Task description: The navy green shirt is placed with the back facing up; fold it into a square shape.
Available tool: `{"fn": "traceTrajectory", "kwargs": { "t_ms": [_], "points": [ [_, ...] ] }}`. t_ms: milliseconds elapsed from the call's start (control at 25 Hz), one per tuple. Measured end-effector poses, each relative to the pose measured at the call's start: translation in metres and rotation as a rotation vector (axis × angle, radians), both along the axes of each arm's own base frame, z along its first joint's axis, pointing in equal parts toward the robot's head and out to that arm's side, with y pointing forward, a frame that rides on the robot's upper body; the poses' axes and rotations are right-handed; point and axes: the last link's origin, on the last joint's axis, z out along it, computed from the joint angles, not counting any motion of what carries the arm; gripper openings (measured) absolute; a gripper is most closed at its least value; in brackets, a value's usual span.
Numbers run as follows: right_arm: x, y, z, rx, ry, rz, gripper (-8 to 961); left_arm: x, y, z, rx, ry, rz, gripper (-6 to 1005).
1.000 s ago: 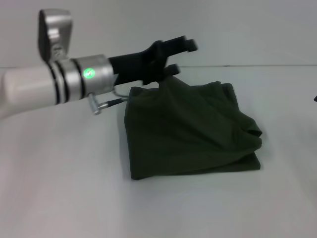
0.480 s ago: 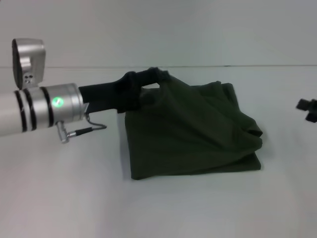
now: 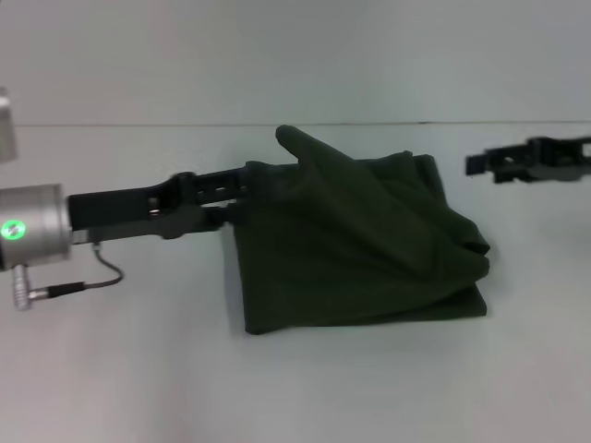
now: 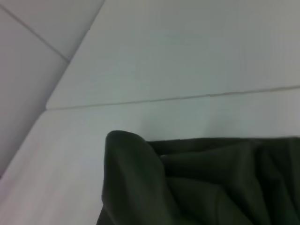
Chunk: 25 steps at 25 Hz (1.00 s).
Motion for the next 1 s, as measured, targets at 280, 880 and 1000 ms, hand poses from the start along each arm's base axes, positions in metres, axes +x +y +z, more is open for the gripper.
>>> {"fn": "traceTrajectory", "kwargs": {
  "t_ms": [280, 880, 1000],
  "points": [
    [-0.046, 0.028, -0.028, -0.016, -0.167, 0.091, 733, -0.027, -0.015, 0.012, 0.092, 0.17, -0.112, 871],
    [-0.081, 0.038, -0.085, 0.01, -0.31, 0.235, 731, -0.025, -0.008, 0.019, 0.161, 0.137, -0.093, 867],
    [-0.079, 0.037, -0.095, 0.021, -0.328, 0.234, 731, -0.021, -0.005, 0.019, 0.165, 0.129, -0.099, 866]
  ]
}}
